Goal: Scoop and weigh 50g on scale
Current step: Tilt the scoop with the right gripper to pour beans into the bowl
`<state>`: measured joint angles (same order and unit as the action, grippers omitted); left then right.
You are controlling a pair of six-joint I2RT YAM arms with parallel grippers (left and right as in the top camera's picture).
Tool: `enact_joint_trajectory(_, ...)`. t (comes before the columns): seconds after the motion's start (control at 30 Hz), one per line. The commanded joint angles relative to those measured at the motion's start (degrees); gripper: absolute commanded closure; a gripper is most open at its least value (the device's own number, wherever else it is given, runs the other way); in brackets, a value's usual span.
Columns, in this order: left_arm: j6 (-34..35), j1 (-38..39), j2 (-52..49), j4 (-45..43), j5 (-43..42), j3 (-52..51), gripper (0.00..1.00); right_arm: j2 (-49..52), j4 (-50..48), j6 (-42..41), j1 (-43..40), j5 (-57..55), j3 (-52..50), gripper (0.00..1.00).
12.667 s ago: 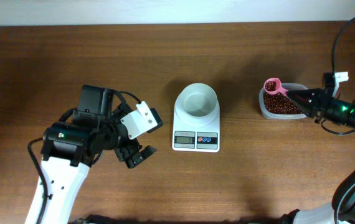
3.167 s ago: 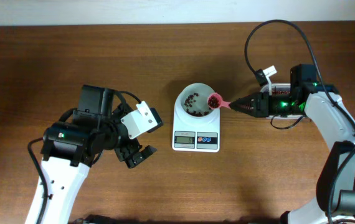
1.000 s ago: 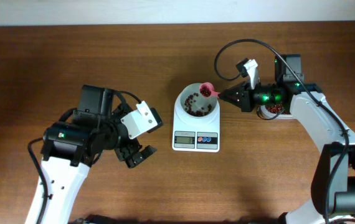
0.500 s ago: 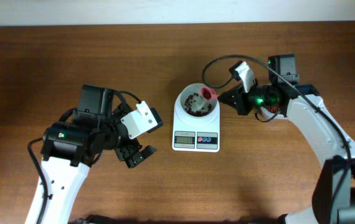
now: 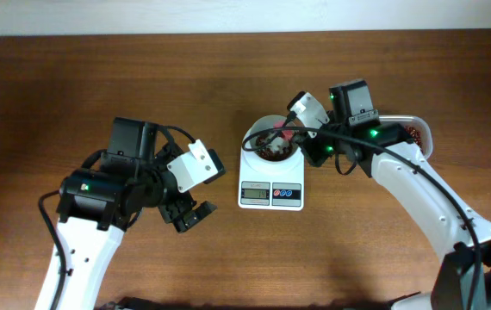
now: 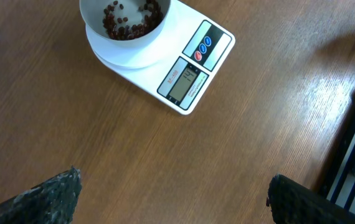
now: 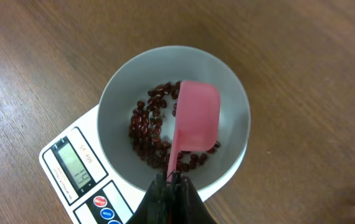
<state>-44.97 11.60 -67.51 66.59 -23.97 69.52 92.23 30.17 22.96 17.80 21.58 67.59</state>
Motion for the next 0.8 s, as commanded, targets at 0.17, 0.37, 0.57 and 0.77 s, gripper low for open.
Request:
enact_joint_trajectory(0.17, 0.5, -0.26, -0.02, -0.09, -0.24, -0.11, 0.01, -3.1, 0.63, 0.83, 2.38, -4.39, 0.02, 0.96)
enact_joint_trajectory(0.37, 0.48, -0.26, -0.02, -0.09, -0.22, -0.11, 0.01, -3.1, 0.9, 0.42, 2.95, -5.22, 0.02, 0.96)
enact_joint_trajectory(0.57, 0.48, -0.26, -0.02, -0.09, -0.24, -0.11, 0.01, -3.96, 0.96, 0.39, 3.13, -5.51, 1.05, 0.96)
enact_joint_trajectory(0.77, 0.48, -0.26, -0.02, -0.09, -0.24, -0.11, 0.01, -8.9, 0.94, 0.22, 2.32, -5.53, 2.12, 0.96)
